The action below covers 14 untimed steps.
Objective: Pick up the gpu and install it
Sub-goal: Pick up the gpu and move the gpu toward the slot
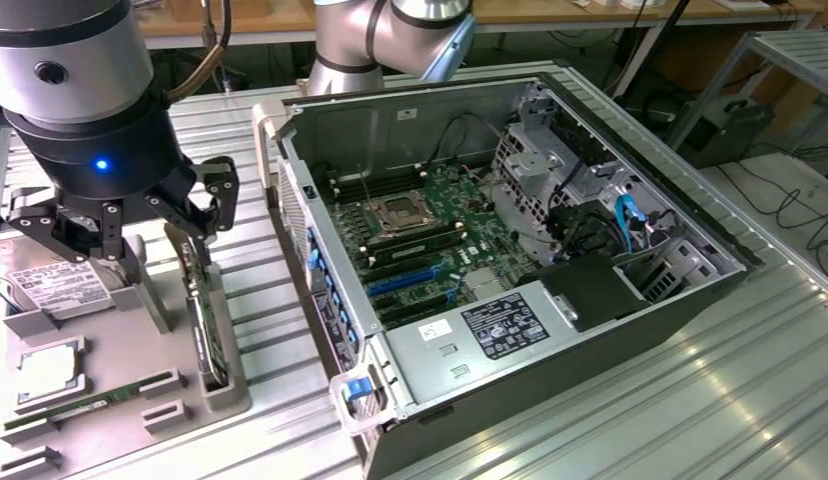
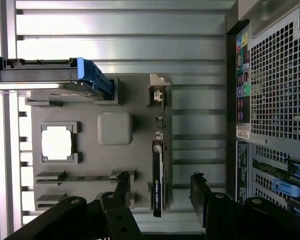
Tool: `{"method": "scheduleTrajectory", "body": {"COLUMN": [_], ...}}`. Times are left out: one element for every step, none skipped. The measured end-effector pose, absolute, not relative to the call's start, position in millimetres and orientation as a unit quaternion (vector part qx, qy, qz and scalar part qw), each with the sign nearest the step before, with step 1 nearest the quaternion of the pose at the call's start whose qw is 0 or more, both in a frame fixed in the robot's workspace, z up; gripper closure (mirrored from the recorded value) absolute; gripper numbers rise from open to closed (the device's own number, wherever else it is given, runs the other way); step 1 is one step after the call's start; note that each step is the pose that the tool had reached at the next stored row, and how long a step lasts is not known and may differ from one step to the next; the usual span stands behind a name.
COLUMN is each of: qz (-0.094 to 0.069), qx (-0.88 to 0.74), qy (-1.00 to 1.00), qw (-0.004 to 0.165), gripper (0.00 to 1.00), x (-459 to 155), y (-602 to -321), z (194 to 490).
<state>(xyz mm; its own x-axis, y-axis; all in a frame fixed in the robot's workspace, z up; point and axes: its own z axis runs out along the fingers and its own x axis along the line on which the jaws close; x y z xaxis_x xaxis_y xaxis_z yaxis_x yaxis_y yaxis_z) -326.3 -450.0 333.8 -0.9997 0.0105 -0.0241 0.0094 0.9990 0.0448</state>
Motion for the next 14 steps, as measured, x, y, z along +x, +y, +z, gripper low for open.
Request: {"method": "scheduleTrajectory", "body": {"qz": [0.022, 0.022, 0.022, 0.022, 0.022, 0.022, 0.022, 0.022, 0.022, 0.022, 0.022, 0.022, 0.022, 0.022], "qx": [0.005, 0.005, 0.005, 0.005, 0.005, 0.005, 0.005, 0.005, 0.005, 0.005, 0.005, 0.005, 0.005, 0.005], "qy": [1.0, 1.0, 1.0, 1.0, 1.0, 1.0, 1.0, 1.0, 1.0, 1.0, 1.0, 1.0, 1.0, 1.0], "qw": [0.012, 0.012, 0.012, 0.012, 0.012, 0.012, 0.012, 0.012, 0.012, 0.012, 0.012, 0.012, 0.012, 0.012], "gripper": [0.4, 0.4, 0.4, 0.4, 0.4, 0.4, 0.4, 0.4, 0.4, 0.4, 0.4, 0.4, 0.4, 0.4], "x": [-326.3, -326.3, -326.3, -326.3, -326.3, -326.3, -326.3, -326.3, -326.3, -326.3, -326.3, -326.3, -326.3, -326.3], "y": [-450.0, -450.0, -450.0, -450.0, -450.0, -450.0, -450.0, -450.0, -450.0, -450.0, -450.0, -450.0, -450.0, -450.0], "z": [332.9, 332.1, 331.1, 330.4, 328.8, 327.4, 326.3, 325.1, 324.4, 322.9, 321.7, 320.1, 319.2, 318.0]}}
